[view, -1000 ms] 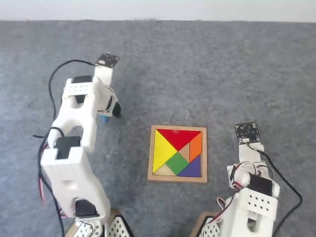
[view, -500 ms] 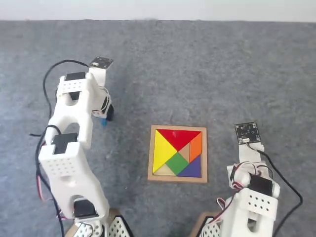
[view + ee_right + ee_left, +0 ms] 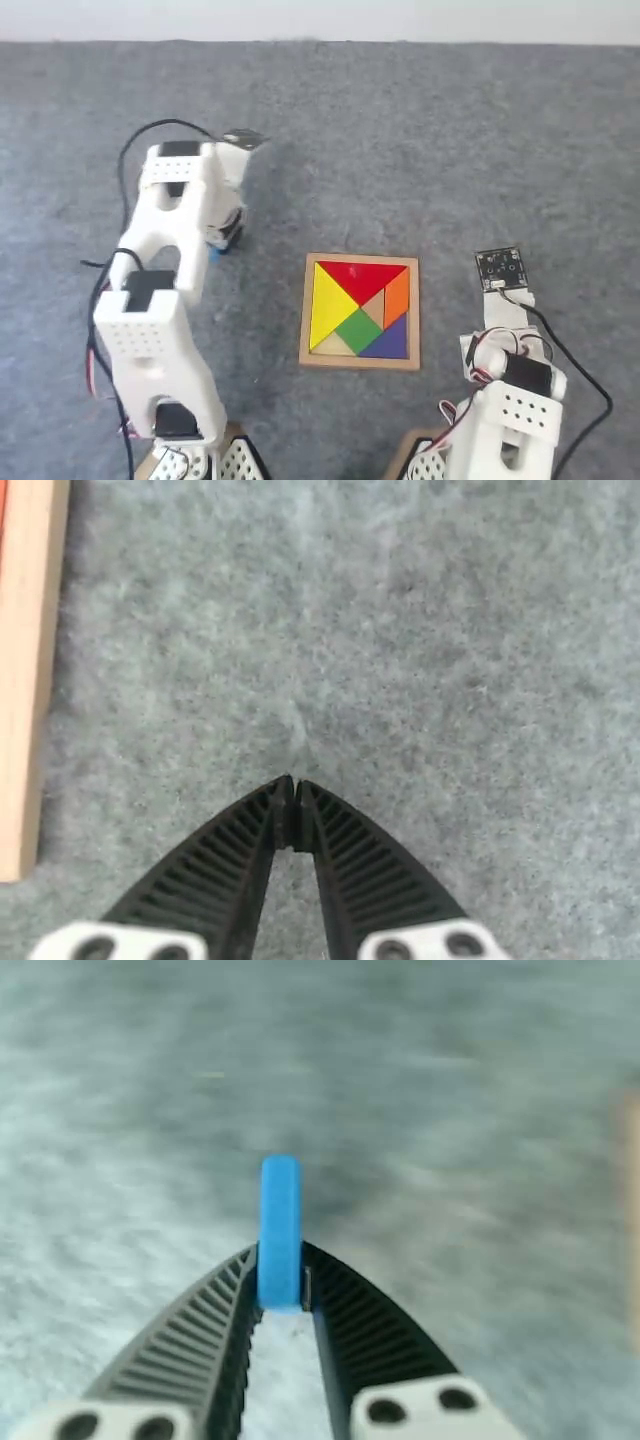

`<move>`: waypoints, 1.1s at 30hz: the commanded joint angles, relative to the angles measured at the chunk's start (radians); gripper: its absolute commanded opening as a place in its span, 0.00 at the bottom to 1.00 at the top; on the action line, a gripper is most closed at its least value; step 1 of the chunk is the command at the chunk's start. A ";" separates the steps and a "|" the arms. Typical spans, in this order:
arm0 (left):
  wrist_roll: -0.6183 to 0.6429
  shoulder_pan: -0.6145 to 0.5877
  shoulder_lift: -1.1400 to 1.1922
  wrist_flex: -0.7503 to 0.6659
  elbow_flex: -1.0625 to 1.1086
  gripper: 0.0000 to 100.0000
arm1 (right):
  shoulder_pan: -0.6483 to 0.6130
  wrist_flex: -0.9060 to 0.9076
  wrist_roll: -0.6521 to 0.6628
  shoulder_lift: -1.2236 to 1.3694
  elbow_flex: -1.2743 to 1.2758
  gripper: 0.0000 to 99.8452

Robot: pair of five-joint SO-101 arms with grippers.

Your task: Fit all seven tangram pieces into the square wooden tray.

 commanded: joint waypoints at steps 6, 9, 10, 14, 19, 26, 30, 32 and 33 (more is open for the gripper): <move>-0.117 0.474 -0.657 0.052 0.456 0.01 | 0.162 -0.019 -0.005 -0.013 -0.014 0.01; -0.287 0.618 -0.769 -0.049 0.680 0.01 | 0.246 -0.035 0.002 -0.013 -0.014 0.01; -0.310 0.649 -0.786 -0.080 0.730 0.01 | 0.269 -0.035 0.025 -0.013 -0.014 0.01; -0.345 0.687 -0.792 -0.152 0.828 0.01 | 0.380 -0.028 0.109 -0.008 -0.011 0.01; -0.396 0.690 -0.752 -0.183 0.831 0.01 | 0.581 -0.025 0.153 -0.004 -0.017 0.05; -0.396 0.690 -0.526 -0.253 0.740 0.01 | 0.673 -0.025 0.215 -0.004 0.000 0.01; -0.394 0.723 -0.419 -0.227 0.690 0.01 | 0.670 -0.028 0.215 -0.004 0.000 0.02; -0.394 0.769 -0.417 -0.218 0.693 0.01 | 0.668 -0.028 0.215 -0.004 0.002 0.02; -0.394 0.790 -0.425 -0.216 0.702 0.01 | 0.668 -0.028 0.215 -0.004 0.002 0.02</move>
